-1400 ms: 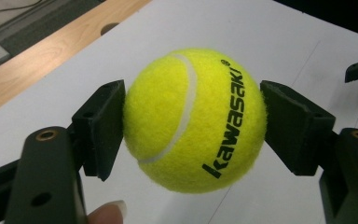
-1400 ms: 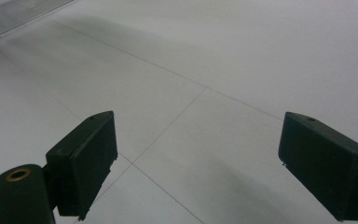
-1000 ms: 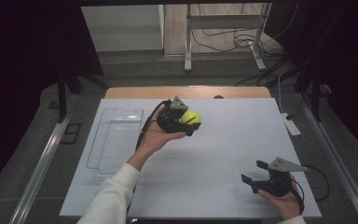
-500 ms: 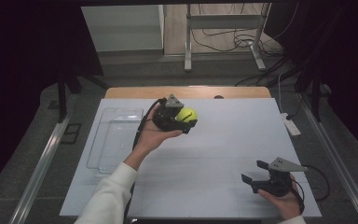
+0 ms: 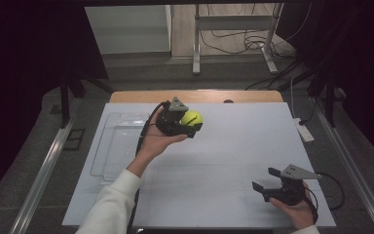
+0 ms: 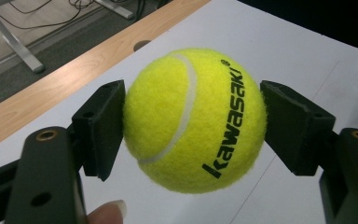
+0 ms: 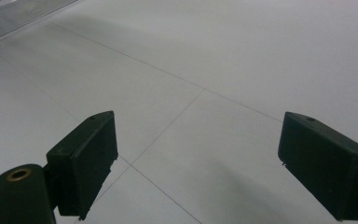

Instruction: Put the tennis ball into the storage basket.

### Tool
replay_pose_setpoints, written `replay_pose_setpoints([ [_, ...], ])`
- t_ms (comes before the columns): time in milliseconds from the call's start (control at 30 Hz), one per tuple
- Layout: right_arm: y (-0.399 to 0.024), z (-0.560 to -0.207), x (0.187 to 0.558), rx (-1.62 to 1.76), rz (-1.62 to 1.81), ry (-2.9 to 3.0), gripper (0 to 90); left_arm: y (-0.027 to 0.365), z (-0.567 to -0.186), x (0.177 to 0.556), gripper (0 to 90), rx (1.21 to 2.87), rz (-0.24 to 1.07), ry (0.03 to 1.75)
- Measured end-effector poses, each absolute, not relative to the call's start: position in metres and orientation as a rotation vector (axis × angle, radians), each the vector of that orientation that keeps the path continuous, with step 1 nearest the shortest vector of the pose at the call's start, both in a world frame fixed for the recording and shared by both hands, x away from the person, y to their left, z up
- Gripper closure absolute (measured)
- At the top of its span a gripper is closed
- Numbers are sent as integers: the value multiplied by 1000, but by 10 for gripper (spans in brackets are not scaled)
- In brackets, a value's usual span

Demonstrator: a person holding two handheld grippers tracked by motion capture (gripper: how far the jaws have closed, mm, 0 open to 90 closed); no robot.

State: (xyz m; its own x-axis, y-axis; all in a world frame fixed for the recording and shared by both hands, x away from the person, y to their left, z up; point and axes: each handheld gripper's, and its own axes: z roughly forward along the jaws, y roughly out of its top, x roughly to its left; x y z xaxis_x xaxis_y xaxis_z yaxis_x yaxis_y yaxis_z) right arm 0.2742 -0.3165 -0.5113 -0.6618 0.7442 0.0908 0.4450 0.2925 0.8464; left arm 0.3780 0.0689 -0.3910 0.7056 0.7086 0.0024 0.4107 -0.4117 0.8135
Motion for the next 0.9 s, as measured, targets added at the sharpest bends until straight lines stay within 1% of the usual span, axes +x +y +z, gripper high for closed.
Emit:
replay_pose_setpoints([
  [367, -317, -511, 274, 1079, 1311, 2244, 122, 77, -389, 378, 270, 2052, 464, 870],
  [900, -317, -510, 273, 1080, 1322, 2231, 122, 100, -388, 377, 270, 2039, 506, 920],
])
